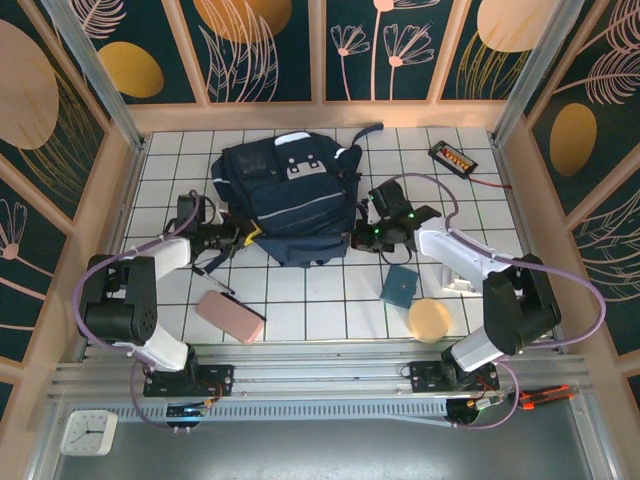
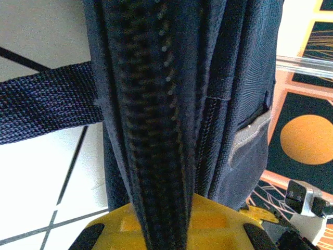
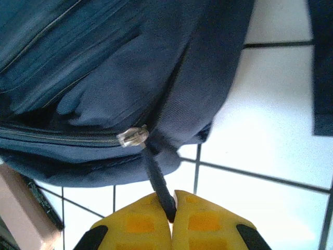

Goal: Pack books, pencil case, and school supplies into a backpack

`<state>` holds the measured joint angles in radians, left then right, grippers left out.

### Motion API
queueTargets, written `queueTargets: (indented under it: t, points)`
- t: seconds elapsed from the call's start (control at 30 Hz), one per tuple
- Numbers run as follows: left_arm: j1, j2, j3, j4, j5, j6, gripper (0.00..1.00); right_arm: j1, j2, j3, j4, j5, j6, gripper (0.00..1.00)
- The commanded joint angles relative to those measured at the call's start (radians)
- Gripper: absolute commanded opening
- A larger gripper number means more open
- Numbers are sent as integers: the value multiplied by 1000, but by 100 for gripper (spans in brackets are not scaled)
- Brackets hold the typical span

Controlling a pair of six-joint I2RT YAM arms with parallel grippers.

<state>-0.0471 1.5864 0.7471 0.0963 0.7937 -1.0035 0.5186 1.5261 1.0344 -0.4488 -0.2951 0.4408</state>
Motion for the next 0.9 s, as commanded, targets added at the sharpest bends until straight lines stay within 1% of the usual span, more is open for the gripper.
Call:
queueTargets:
  t: [0.0,0.07,0.17,0.2,0.23,0.27,0.33,0.4,0.43,0.5,0.53,0.6,0.63,0.67,0.7,0.73,0.8,0.87]
  points:
    - [104,37,90,-44,-81,118,0,-55,51,36,-57,52,-60,0]
    - [117,95,160,-70,-69,153,0,-32,74,55,-33,16,-56,0]
    - [118,221,297,-98,-16,180,0,58,98,68,16,-21,-36,0]
    - [117,243,334,-109,-12,187,8,94,108,73,34,-32,-20,0]
    - [118,255,369,-134,-15,203,30,122,120,79,51,-46,-4,0]
    - [118,256,393,-166,-23,224,44,154,132,84,74,-60,14,0]
    - [117,213,386,-213,-56,262,56,205,161,104,106,-67,46,0]
    - [117,137,303,-211,-79,267,67,236,192,133,125,-77,65,0]
    - [117,91,257,-208,-88,263,74,240,202,141,129,-73,66,0]
    - [117,11,138,-174,-99,235,98,225,196,142,143,-37,59,0]
    - [117,-17,88,-160,-108,221,99,209,187,140,148,-17,48,12]
    - [116,-94,5,-122,-115,168,99,168,160,136,171,39,-1,51]
    - [114,-124,-23,-102,-112,137,99,154,148,136,183,81,-37,67]
    - [108,-147,-49,-79,-104,99,99,137,141,133,203,115,-80,78]
    - [97,-162,-60,-58,-98,63,99,113,139,123,236,113,-122,83]
    - [81,-167,-61,-46,-97,35,99,93,139,113,273,91,-153,85]
    - [29,-155,-58,11,-86,-48,99,60,150,96,347,21,-250,85]
    - [-22,-120,-75,145,-66,-181,98,46,172,85,409,-46,-348,84]
